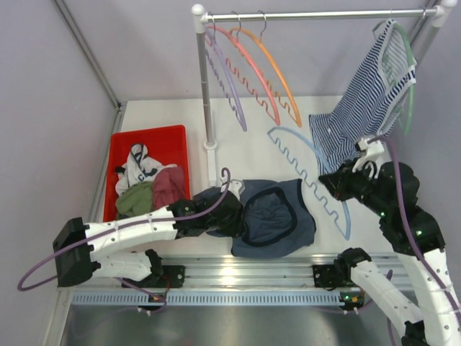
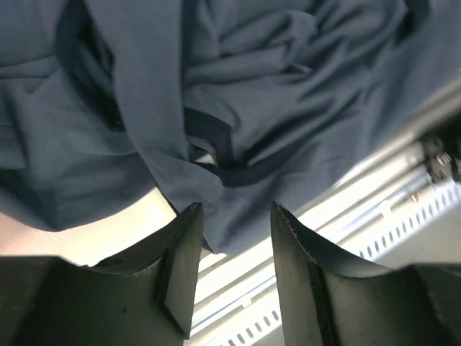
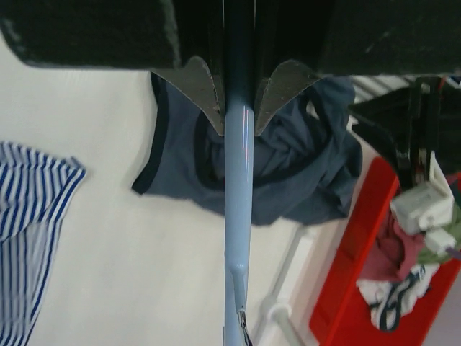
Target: Place the tank top on the hanger
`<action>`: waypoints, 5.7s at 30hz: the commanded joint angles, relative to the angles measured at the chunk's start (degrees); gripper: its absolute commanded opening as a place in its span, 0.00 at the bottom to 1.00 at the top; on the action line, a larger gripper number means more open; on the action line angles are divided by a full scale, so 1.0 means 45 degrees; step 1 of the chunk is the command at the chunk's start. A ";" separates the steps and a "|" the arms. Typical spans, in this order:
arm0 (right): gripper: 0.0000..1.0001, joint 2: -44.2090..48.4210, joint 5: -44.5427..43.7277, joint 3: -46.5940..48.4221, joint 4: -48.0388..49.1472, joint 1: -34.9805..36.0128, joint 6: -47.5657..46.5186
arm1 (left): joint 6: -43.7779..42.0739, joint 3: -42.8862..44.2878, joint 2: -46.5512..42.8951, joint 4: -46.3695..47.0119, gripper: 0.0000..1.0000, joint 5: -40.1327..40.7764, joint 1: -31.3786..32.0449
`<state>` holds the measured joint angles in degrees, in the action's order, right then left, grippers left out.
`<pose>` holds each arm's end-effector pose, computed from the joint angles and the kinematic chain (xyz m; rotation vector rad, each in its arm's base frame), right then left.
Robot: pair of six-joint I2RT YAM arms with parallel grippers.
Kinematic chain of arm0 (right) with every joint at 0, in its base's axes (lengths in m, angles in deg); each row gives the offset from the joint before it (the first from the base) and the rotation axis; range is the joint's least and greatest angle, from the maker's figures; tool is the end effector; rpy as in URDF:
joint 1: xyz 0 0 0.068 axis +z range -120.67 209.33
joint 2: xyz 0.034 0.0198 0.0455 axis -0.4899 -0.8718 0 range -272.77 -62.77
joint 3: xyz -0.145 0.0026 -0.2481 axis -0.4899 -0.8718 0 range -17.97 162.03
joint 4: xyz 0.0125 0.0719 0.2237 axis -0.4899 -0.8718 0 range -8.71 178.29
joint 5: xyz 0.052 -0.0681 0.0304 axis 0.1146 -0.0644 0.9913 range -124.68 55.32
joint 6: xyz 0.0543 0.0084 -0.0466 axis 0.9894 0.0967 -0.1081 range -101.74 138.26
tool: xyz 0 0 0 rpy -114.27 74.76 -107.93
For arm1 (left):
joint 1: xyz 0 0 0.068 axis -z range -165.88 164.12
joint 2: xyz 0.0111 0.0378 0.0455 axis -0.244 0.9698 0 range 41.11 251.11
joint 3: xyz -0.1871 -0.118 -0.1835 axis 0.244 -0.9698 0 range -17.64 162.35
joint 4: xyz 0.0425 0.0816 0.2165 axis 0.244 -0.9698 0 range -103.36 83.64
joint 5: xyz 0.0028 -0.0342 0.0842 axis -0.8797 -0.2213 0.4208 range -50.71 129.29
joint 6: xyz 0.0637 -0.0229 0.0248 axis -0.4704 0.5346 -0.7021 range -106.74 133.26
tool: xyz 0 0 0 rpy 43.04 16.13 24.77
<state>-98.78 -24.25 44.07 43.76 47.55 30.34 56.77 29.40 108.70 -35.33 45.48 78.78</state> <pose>0.0807 0.0380 0.3845 -0.2287 1.9098 0.5301 0.1018 -0.1998 0.2502 0.4194 2.5250 -0.6831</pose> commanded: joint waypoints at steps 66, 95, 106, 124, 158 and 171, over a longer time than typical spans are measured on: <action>0.00 -0.1061 -0.3844 -0.0208 -0.0556 0.9135 0.2961 | -0.4141 0.2240 0.0293 0.0774 0.00 -0.2880 -0.5385; 0.00 -0.0279 -0.1754 -0.4742 0.5829 0.9155 0.1243 | -0.5312 0.3216 -0.0860 -0.0378 0.00 -0.6885 -0.4722; 0.00 0.0033 -0.1459 -0.6989 0.8801 0.9155 0.1008 | -0.5586 0.3939 -0.0803 -0.0961 0.00 -0.4312 -0.4565; 0.00 -0.0084 -0.1362 -0.7693 0.9759 0.9135 0.1125 | -0.5195 0.1929 -0.2462 0.2256 0.52 -0.4426 -0.3357; 0.31 -0.0124 -0.4441 -0.6405 0.6717 0.9135 0.3113 | -0.5996 -0.0025 -0.0860 0.6165 0.00 0.1260 -0.0678; 0.46 -0.1155 -0.8414 -0.3651 0.0267 0.8590 0.6575 | -0.6640 -0.0474 -0.1368 0.6320 0.00 0.0967 -0.0581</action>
<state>-100.40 -57.86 24.64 51.80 87.57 56.31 28.75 27.35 104.96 -11.16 49.94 75.94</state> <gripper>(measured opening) 0.493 0.057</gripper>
